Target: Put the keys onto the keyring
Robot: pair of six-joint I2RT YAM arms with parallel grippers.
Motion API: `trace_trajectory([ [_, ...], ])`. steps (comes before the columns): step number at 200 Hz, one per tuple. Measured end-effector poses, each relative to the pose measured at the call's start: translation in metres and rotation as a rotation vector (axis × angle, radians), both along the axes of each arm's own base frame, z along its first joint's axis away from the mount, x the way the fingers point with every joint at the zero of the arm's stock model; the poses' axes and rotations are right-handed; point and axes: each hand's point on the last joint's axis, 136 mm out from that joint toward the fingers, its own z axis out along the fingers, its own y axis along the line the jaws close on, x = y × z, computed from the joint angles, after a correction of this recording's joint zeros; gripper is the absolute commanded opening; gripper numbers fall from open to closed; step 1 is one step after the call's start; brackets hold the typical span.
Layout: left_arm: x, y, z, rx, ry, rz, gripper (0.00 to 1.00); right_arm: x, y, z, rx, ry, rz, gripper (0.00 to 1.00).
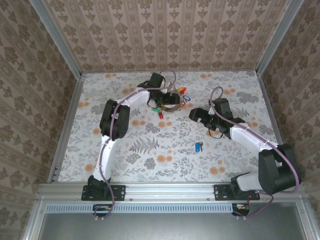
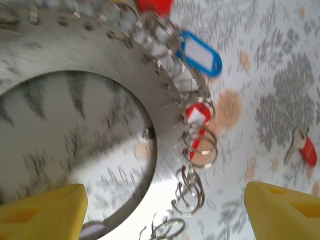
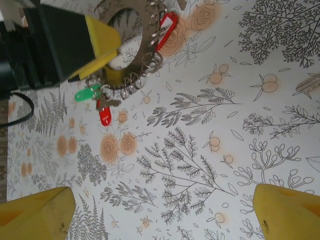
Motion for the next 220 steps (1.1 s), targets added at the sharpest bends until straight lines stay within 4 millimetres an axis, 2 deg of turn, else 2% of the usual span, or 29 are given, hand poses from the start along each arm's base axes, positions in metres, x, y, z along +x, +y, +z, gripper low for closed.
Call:
trace_trajectory([
  [34,-0.040,0.015,-0.003,0.028,0.037,-0.013,0.80,-0.007,0.007,-0.002,-0.012,0.014,0.014,0.85],
  [55,-0.064,0.031,-0.007,0.043,0.056,-0.012,0.74,-0.011,0.012,-0.004,-0.017,0.025,0.024,0.80],
  [66,-0.075,0.037,-0.008,0.045,0.064,-0.013,0.71,-0.013,0.015,-0.004,-0.017,0.028,0.032,0.79],
  [110,-0.119,0.056,-0.011,0.039,0.085,-0.036,0.70,-0.022,0.028,-0.016,-0.029,0.071,0.066,0.78],
  [167,-0.179,0.070,-0.012,0.054,0.111,-0.092,0.71,-0.031,0.041,-0.021,-0.045,0.084,0.094,0.78],
  [190,-0.194,0.077,-0.009,0.065,0.103,-0.099,0.73,-0.036,0.043,-0.025,-0.050,0.097,0.089,0.75],
  [205,-0.194,0.080,0.000,0.065,0.070,-0.089,0.73,-0.037,0.045,-0.026,-0.056,0.096,0.088,0.73],
  [220,-0.187,0.082,0.018,0.053,0.011,-0.070,0.74,-0.038,0.046,-0.027,-0.059,0.097,0.080,0.71],
])
